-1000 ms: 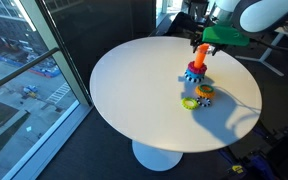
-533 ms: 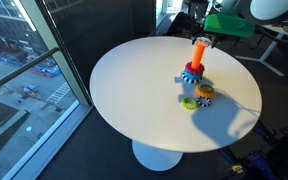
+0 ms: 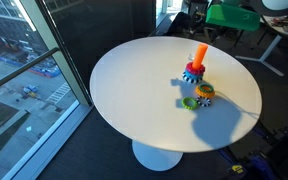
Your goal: Remove the transparent ring from the stake
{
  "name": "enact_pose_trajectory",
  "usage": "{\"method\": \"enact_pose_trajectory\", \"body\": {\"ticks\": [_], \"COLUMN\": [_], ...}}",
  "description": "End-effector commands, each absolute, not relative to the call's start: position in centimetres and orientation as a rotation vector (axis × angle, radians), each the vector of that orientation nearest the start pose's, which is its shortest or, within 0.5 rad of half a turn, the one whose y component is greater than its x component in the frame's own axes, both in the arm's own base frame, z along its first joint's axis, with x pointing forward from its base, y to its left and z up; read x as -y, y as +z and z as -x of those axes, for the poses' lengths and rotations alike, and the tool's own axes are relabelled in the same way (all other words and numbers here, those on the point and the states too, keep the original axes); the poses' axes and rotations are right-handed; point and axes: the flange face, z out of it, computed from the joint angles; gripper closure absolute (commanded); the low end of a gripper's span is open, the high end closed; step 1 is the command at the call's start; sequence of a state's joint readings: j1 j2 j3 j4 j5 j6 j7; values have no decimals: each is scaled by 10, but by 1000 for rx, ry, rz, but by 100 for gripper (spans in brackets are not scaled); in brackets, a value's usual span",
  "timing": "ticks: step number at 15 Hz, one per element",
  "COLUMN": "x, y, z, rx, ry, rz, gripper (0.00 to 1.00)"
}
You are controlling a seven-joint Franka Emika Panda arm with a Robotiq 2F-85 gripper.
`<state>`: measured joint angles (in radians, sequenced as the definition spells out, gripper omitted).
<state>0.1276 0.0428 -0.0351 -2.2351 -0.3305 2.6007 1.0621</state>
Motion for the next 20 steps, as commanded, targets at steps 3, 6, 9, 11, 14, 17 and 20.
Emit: {"method": "enact_pose_trajectory", "body": {"ticks": [3,6,9,11,14,17,20], "x": [-57,-57,-57,-56,-50,-45,-41], "y": [386,381,378,377,384,395,407], "z": [-546,-541,-536,-532,-524,-516,-506], "rx": [-1072,-1040,-997,-954,-900,-857,-813], "ry": [-580,-554,-518,-466,-356,-239,-143], "rz": [2898,2921,2948,2973,3027,3090,3146], "gripper": [32,4,0,0,0,0,0]}}
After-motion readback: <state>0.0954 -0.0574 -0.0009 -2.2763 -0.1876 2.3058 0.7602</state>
